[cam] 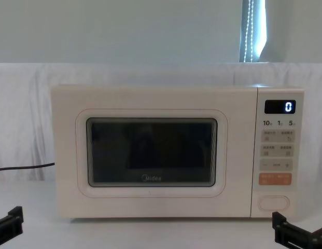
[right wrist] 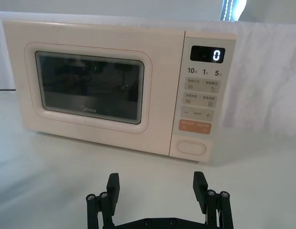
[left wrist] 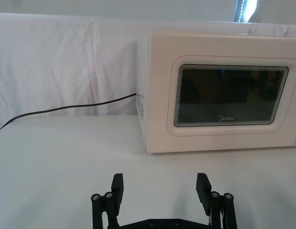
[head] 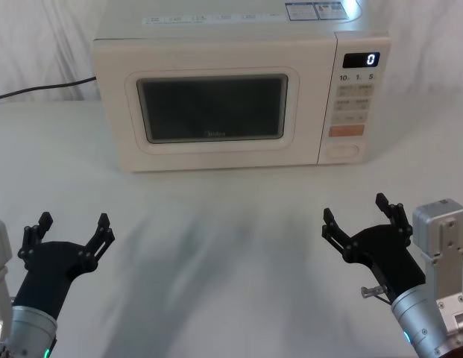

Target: Press the button to open the microwave door with one hand; close the microwave door with the other hand.

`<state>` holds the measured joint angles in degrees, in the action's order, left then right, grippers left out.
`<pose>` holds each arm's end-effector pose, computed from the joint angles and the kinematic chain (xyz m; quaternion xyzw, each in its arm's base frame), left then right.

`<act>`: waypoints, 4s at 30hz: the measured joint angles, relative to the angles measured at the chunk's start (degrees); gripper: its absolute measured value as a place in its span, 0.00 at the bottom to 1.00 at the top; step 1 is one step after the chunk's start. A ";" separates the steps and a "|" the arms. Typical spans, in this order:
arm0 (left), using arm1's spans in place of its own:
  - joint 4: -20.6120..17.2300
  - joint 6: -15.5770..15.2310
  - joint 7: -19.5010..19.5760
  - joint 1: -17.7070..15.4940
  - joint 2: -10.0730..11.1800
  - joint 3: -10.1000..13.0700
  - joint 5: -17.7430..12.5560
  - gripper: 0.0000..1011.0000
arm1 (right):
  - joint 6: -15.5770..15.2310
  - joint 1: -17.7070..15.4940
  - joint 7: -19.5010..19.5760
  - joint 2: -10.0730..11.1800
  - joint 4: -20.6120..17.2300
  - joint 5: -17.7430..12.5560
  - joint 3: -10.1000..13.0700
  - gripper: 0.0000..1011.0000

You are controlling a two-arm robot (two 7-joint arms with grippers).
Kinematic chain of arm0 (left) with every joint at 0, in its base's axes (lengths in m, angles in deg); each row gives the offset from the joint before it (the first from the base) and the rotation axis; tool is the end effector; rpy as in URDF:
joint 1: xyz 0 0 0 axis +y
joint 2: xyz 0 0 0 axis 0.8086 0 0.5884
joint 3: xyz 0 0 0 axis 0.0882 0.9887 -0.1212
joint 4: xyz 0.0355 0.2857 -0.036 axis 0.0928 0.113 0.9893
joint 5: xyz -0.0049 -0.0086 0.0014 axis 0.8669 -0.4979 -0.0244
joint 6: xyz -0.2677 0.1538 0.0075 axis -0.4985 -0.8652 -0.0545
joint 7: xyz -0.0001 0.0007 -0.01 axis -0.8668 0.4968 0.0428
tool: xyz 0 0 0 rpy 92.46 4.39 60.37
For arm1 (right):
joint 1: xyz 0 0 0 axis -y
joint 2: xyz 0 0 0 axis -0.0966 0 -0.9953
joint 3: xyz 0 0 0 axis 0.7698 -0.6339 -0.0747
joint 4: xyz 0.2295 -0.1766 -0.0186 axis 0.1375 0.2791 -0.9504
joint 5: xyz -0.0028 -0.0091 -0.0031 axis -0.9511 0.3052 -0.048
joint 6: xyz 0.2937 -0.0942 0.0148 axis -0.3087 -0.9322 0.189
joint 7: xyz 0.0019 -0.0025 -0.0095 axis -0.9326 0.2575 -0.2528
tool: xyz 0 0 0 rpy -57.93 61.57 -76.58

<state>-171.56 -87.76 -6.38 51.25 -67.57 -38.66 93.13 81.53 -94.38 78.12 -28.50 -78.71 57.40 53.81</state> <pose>0.2530 0.0375 -0.2852 -0.0173 0.0065 0.6616 0.7497 0.2658 0.0384 -0.2976 -0.0015 -0.0413 -0.6058 0.7945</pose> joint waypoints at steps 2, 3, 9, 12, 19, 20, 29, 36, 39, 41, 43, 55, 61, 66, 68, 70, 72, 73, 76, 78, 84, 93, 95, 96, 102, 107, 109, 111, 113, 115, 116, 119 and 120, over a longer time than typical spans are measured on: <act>0.00 0.00 0.00 0.00 0.00 0.00 0.00 0.99 | 0.00 0.00 0.00 0.00 0.00 0.00 0.00 0.99; 0.00 0.00 0.00 0.00 0.00 0.00 0.00 0.99 | 0.00 0.00 0.00 0.00 0.00 0.00 0.00 0.99; 0.00 0.00 0.00 0.00 0.00 0.00 0.00 0.99 | 0.00 0.00 0.00 0.00 0.00 0.00 0.00 0.99; 0.00 0.00 0.00 0.00 0.00 0.00 0.00 0.99 | 0.00 0.00 0.00 0.00 0.00 0.00 0.00 0.95; 0.00 0.00 0.00 0.00 0.00 0.00 0.00 0.99 | 0.00 0.00 0.00 0.00 0.00 0.00 0.00 0.80; 0.00 0.00 0.00 0.00 0.00 0.00 0.00 0.99 | 0.00 0.00 -0.01 0.00 0.00 0.00 0.00 0.79; 0.00 0.00 0.00 0.00 0.00 0.00 0.00 0.99 | 0.00 0.00 0.00 0.00 0.00 0.00 0.00 0.49; 0.00 0.00 0.00 0.00 0.00 0.00 0.00 0.99 | 0.00 0.00 0.00 0.00 0.00 0.00 0.00 0.28; 0.00 0.00 0.00 0.00 0.00 0.00 0.00 0.99 | 0.00 0.00 0.00 0.00 0.00 0.00 0.00 0.20; 0.00 0.00 0.00 0.00 0.00 0.00 0.00 0.99 | 0.00 0.00 0.00 0.00 0.00 0.00 0.00 0.15; 0.00 0.00 0.00 0.00 0.00 0.00 0.00 0.99 | 0.00 0.00 0.00 0.00 0.00 0.00 0.00 0.09; 0.00 0.00 0.00 0.00 0.00 0.00 0.00 0.99 | 0.00 0.00 0.00 0.00 0.00 0.00 0.00 0.00; 0.00 0.00 0.00 0.00 0.00 0.00 0.00 0.99 | 0.00 0.00 0.00 0.00 0.00 0.00 0.00 0.00; 0.00 0.00 0.00 0.00 0.00 0.00 0.00 0.99 | 0.58 0.09 -0.46 -0.35 0.48 -0.11 0.44 0.00; 0.00 0.00 0.00 0.00 0.00 0.00 0.00 0.99 | 0.99 0.19 -0.72 -0.54 0.79 -0.28 0.63 0.00; 0.00 0.00 0.00 0.00 0.00 0.00 0.00 0.99 | 2.31 0.84 -1.84 -1.31 2.15 -1.21 1.41 0.00; 0.00 0.00 0.00 0.00 0.00 0.00 0.00 0.99 | 2.68 1.20 -2.32 -1.61 2.71 -1.60 1.76 0.00; 0.00 0.00 0.00 0.00 0.00 0.00 0.00 0.99 | 2.77 1.41 -2.57 -1.81 3.02 -1.77 1.97 0.00; 0.00 0.00 0.00 0.00 0.00 0.00 0.00 0.99 | 2.72 2.21 -3.05 -2.61 3.87 -2.28 2.78 0.00; 0.00 0.00 0.00 0.00 0.00 0.00 0.00 0.99 | 2.04 3.03 -3.40 -3.20 4.44 -2.65 3.38 0.00; 0.00 0.00 0.00 0.00 0.00 0.00 0.00 0.99 | -1.81 6.03 -4.62 -4.47 6.29 -3.16 4.34 0.00; 0.00 0.00 0.00 0.00 0.00 0.00 0.00 0.99 | -6.35 11.58 -5.45 -6.47 11.09 -2.57 5.33 0.00; 0.00 0.00 0.00 0.00 0.00 0.00 0.00 0.99 | -6.56 12.43 -5.54 -6.76 12.14 -2.49 5.50 0.00; 0.00 0.00 0.00 0.00 0.00 0.00 0.00 0.99 | -6.61 13.14 -5.60 -7.01 13.09 -2.37 5.65 0.00; 0.00 0.00 0.00 0.00 0.00 0.00 0.00 0.99 | -5.83 16.14 -5.88 -7.75 17.07 -1.84 6.17 0.00; 0.00 0.00 0.00 0.00 0.00 0.00 0.00 0.99 | -4.58 18.23 -5.95 -8.32 20.24 -1.51 6.52 0.00; 0.00 0.00 0.00 0.00 0.00 0.00 0.00 0.99 | -3.93 19.25 -6.03 -8.57 21.88 -1.45 6.74 0.00; 0.00 0.00 0.00 0.00 0.00 0.00 0.00 0.99 | -3.58 19.83 -6.14 -8.70 22.77 -1.43 6.84 0.00; 0.00 0.00 0.00 0.00 0.00 0.00 0.00 0.99 | -3.21 20.72 -6.30 -8.82 24.06 -1.38 6.99 0.00; 0.00 0.00 0.00 0.00 0.00 0.00 0.00 0.99 | -2.96 21.28 -6.42 -8.86 24.83 -1.32 7.09 0.00; 0.00 0.00 0.00 0.00 0.00 0.00 0.00 0.99 | -2.76 21.82 -6.50 -8.88 25.65 -1.25 7.22 0.00; 0.00 0.00 0.00 0.00 0.00 0.00 0.00 0.99 | -2.35 22.88 -6.75 -8.88 27.08 -1.14 7.38 0.00; 0.00 0.00 0.00 0.00 0.00 0.00 0.00 0.99 | -2.23 23.17 -6.80 -8.89 27.52 -1.12 7.43 0.00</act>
<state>-171.57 -87.76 -6.38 51.25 -67.57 -38.66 93.13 79.31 -71.21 71.33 -37.39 -51.20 56.28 61.23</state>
